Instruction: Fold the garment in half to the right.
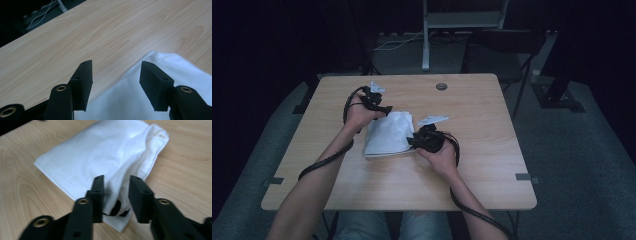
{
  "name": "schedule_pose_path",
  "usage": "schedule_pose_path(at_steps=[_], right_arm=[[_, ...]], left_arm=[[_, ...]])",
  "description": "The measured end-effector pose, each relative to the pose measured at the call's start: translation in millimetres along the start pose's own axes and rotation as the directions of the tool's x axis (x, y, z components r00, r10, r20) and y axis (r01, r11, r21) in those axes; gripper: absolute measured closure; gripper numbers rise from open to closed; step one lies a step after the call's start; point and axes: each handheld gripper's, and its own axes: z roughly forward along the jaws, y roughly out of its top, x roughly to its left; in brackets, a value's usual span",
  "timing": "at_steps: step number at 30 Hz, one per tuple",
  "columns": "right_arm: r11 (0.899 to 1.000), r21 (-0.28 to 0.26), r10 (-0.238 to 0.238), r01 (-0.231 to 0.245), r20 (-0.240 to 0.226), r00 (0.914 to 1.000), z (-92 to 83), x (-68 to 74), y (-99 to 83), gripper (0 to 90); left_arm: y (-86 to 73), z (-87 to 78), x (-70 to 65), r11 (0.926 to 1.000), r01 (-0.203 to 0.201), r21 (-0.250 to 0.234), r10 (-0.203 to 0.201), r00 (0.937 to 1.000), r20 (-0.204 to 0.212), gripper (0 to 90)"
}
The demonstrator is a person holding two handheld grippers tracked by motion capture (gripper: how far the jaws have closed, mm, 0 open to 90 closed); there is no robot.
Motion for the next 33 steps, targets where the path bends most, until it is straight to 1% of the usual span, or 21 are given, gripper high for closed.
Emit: schedule_pose_path(at_steps=[3, 4, 5, 8, 10, 12, 14, 17, 20, 22, 23, 27, 28, 29, 30, 33], right_arm=[[1.0, 0.004, 0.005, -0.005, -0.015, 0.9999, 2.6, -1.4, -3.9, 81.7], [1.0, 0.005, 0.007, -0.007, -0.017, 0.9998, 2.2, -1.3, -4.8, 83.4], [1.0, 0.002, 0.004, -0.004, -0.02, 0.9998, 1.6, -1.0, -5.9, 84.0], [1.0, 0.003, -0.002, 0.002, -0.015, 0.9999, -0.7, 1.4, -8.9, 84.1], [1.0, -0.001, -0.005, 0.005, -0.014, 0.9999, -1.8, 2.3, -10.4, 82.7], [1.0, 0.004, -0.021, 0.021, -0.007, 0.9998, -2.7, 3.8, -12.3, 80.9], [1.0, 0.01, -0.025, 0.025, -0.007, 0.9997, -3.6, 4.3, -14.0, 78.3], [1.0, 0.013, -0.018, 0.018, 0.0, 0.9998, -7.8, 3.7, -15.7, 71.2], [1.0, -0.006, -0.004, 0.004, 0.016, 0.9999, -14.8, -0.2, -14.5, 65.4], [1.0, -0.018, 0.003, -0.003, 0.025, 0.9997, -17.8, -3.1, -10.4, 62.2], [1.0, -0.021, 0.011, -0.011, 0.031, 0.9995, -18.4, -4.7, -7.4, 61.8], [0.999, -0.033, 0.024, -0.022, 0.045, 0.9987, -14.3, -11.1, 7.5, 61.7], [0.999, -0.03, 0.028, -0.027, 0.049, 0.9984, -10.1, -13.8, 14.8, 61.7], [1.0, -0.022, 0.022, -0.021, 0.057, 0.9981, -5.9, -15.8, 21.0, 61.7], [1.0, -0.012, 0.012, -0.011, 0.075, 0.9971, -0.1, -18.3, 28.7, 61.9], [1.0, 0.008, 0.017, -0.018, 0.087, 0.9961, 11.0, -23.5, 41.0, 62.3]], left_arm=[[-6.4, -4.9, 7.7, 1.0, 0.004, -0.002, -0.004, 0.9999, -0.011, 44.0], [-8.1, -6.1, 9.5, 1.0, 0.005, -0.003, -0.006, 0.9999, -0.015, 44.0], [-10.3, -7.6, 12.4, 1.0, 0.007, -0.002, -0.007, 0.9998, -0.021, 44.0], [-13.2, -8.6, 15.5, 0.9999, 0.012, -0.002, -0.012, 0.9996, -0.027, 44.0], [-14.7, -8.8, 16.5, 0.9999, 0.011, -0.002, -0.011, 0.9995, -0.029, 44.0], [-16.3, -8.4, 16.7, 0.9999, 0.012, -0.001, -0.012, 0.9995, -0.029, 44.0], [-18.4, -7.8, 17.8, 0.9999, 0.013, -0.002, -0.013, 0.9994, -0.033, 44.0], [-21.8, -8.0, 20.2, 0.9999, 0.012, 0.002, -0.012, 0.9993, -0.035, 44.0], [-24.4, -10.4, 20.8, 0.9999, 0.012, -0.005, -0.012, 0.9993, -0.037, 44.0], [-25.1, -12.3, 20.9, 0.9999, 0.008, -0.008, -0.008, 0.9993, -0.036, 44.0], [-26.4, -15.3, 20.8, 0.9998, 0.006, -0.021, -0.007, 0.9993, -0.037, 44.0], [-31.3, -23.2, 20.2, 0.9994, -0.007, -0.034, 0.006, 0.9994, -0.034, 44.0], [-33.0, -25.0, 20.3, 0.9993, -0.006, -0.036, 0.005, 0.9995, -0.032, 44.0], [-35.3, -27.3, 21.1, 0.9993, -0.01, -0.037, 0.009, 0.9994, -0.033, 43.9], [-36.4, -28.1, 21.3, 0.9992, -0.008, -0.038, 0.007, 0.9994, -0.034, 43.9], [-42.4, -32.9, 23.3, 0.999, -0.008, -0.043, 0.007, 0.9994, -0.034, 43.6]])
